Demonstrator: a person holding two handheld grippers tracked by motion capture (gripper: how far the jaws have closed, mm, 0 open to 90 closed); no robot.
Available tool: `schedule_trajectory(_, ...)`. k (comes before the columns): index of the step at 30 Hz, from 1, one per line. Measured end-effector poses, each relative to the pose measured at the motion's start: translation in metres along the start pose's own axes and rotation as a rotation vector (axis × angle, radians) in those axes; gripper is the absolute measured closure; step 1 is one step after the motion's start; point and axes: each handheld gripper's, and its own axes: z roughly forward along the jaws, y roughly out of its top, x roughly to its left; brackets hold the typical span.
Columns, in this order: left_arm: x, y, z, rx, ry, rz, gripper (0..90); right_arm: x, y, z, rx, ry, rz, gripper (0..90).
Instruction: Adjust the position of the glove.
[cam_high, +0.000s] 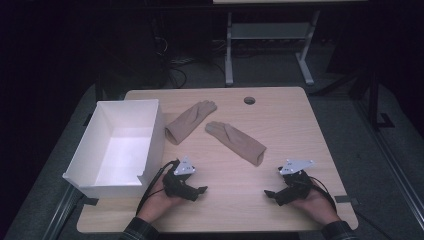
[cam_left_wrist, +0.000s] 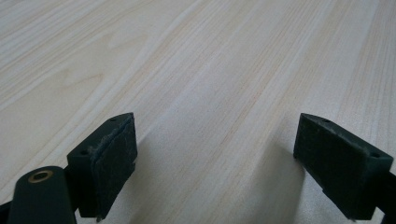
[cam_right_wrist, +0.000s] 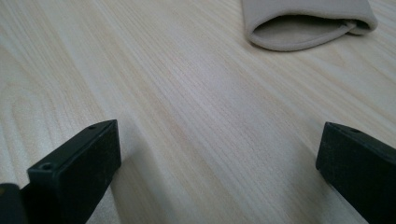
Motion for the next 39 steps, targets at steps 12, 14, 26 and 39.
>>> schedule_trajectory(12, -0.003, -0.001, -0.001, -0.006, 0.010, -0.020, 12.8, 0.002, 0.016, -0.007, -0.028, 0.027, -0.035, 36.7)
schedule_trajectory(14, -0.002, -0.001, -0.001, -0.004, 0.009, -0.013, 12.9, 0.000, 0.022, -0.009, -0.040, 0.027, -0.038, 46.8)
schedule_trajectory(26, -0.002, -0.001, -0.002, -0.003, 0.004, -0.004, 12.8, -0.014, 0.043, -0.007, -0.071, 0.056, 0.004, 83.3)
schedule_trajectory(39, -0.002, -0.001, -0.002, 0.001, 0.003, -0.002, 12.9, -0.025, 0.073, 0.016, -0.068, 0.071, -0.018, 89.9)
